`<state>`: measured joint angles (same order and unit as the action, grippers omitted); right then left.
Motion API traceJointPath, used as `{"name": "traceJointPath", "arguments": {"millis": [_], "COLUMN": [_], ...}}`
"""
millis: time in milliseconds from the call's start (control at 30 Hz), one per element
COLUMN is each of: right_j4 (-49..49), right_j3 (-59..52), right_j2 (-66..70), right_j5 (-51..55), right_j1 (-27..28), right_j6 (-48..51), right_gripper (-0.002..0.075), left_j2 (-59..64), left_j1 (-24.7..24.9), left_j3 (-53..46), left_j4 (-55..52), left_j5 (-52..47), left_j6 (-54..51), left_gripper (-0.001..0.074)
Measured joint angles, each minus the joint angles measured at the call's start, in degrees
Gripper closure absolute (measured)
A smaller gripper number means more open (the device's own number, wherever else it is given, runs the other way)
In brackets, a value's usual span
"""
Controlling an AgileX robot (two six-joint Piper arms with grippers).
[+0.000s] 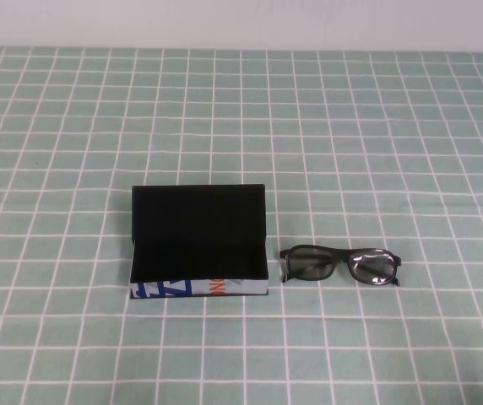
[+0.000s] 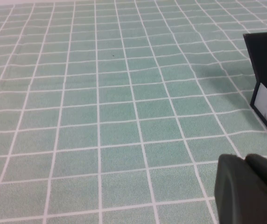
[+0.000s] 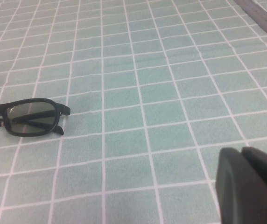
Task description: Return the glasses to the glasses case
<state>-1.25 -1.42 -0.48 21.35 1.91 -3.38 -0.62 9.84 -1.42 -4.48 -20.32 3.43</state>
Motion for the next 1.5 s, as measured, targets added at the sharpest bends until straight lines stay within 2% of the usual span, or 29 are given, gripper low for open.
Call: {"name": "traceJointPath", "arguments": {"millis": [1500], "right_j4": [0.00], "right_j3": [0.00], "right_j2": [0.00], "right_j5": [0.00], "right_j1": [0.00], "right_j6": [0.00], "right_gripper": [0.0739], "left_j2": [0.00], "left_j1": [0.00], "left_j3": [0.00], "left_j4": [-1.70], "left_j5": [-0.07], "left_j6": [-0.10], "left_gripper": [0.0737]}}
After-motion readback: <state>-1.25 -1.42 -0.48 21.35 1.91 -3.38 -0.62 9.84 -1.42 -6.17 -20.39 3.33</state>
